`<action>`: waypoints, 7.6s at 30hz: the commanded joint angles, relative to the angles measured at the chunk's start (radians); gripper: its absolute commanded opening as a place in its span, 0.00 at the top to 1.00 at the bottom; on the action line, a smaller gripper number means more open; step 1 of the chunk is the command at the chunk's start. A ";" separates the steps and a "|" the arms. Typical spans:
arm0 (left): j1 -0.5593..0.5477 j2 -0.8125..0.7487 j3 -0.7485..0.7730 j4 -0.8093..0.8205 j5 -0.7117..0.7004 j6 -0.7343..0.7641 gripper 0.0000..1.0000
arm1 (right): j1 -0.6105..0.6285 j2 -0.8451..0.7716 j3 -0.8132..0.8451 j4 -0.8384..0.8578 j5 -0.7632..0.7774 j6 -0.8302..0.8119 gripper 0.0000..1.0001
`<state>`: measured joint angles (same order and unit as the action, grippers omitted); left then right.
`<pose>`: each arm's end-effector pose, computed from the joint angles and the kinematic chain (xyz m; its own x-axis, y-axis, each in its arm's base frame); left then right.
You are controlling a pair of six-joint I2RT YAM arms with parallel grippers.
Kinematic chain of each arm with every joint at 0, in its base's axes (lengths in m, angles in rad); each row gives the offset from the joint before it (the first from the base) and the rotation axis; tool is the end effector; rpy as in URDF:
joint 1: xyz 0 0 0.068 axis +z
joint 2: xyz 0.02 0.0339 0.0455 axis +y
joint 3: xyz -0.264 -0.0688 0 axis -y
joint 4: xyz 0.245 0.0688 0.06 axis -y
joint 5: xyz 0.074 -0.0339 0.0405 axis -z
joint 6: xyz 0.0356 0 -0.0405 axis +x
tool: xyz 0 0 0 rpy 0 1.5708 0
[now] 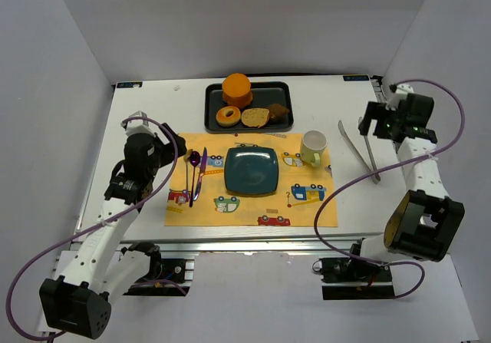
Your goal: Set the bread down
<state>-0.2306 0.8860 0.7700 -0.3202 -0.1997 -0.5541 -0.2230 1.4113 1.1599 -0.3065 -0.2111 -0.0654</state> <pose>0.1983 -0.0393 0.3032 -0.3755 -0.4416 -0.8148 -0.1748 0.8972 -0.4056 0.3163 -0.0641 0.3137 -0.5180 0.0519 -0.8538 0.0091 0.9984 0.0552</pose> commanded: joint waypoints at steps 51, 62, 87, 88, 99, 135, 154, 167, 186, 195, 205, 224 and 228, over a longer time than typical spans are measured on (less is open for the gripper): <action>0.004 0.073 -0.074 0.170 0.184 -0.024 0.22 | -0.075 0.620 0.130 -0.232 -0.031 -0.636 0.30; 0.002 0.034 -0.067 0.139 0.175 -0.027 0.22 | -0.075 0.615 0.139 -0.213 -0.046 -0.657 0.90; 0.002 -0.105 -0.092 0.130 0.177 -0.155 0.22 | 0.346 0.488 0.773 -0.494 -0.522 -0.372 0.63; 0.004 -0.119 -0.094 0.132 0.174 -0.159 0.22 | 0.346 0.494 0.785 -0.502 -0.524 -0.361 0.63; 0.004 -0.116 -0.094 0.129 0.178 -0.161 0.22 | 0.358 0.508 0.698 -0.434 -0.533 -0.084 0.60; 0.004 -0.093 -0.113 0.153 0.178 -0.167 0.22 | 0.425 0.612 0.613 -0.327 -0.290 0.177 0.58; 0.004 -0.107 -0.107 0.138 0.172 -0.170 0.22 | 0.370 0.528 0.609 -0.247 -0.433 0.266 0.97; 0.004 -0.108 -0.100 0.144 0.172 -0.170 0.22 | 0.340 0.354 0.466 -0.296 -0.612 0.199 1.00; 0.004 -0.065 -0.110 0.188 0.195 -0.170 0.22 | 0.422 0.038 -0.040 -0.381 -0.587 -0.069 0.80; 0.004 -0.082 -0.118 0.181 0.190 -0.170 0.22 | 0.421 0.064 0.035 -0.378 -0.521 -0.108 0.57; 0.004 -0.098 -0.124 0.173 0.186 -0.168 0.22 | 0.419 0.156 0.237 -0.296 -0.318 -0.085 0.60; 0.004 -0.108 -0.146 0.181 0.181 -0.168 0.22 | 0.318 0.437 0.543 -0.338 -0.221 0.038 0.55; 0.004 -0.093 -0.146 0.191 0.186 -0.168 0.22 | 0.303 0.469 0.551 -0.344 -0.275 0.058 0.54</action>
<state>-0.2306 0.7876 0.6254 -0.1497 -0.0174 -0.7235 0.0921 1.8702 1.6611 -0.6495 -0.4236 -0.0387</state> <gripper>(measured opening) 0.780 0.462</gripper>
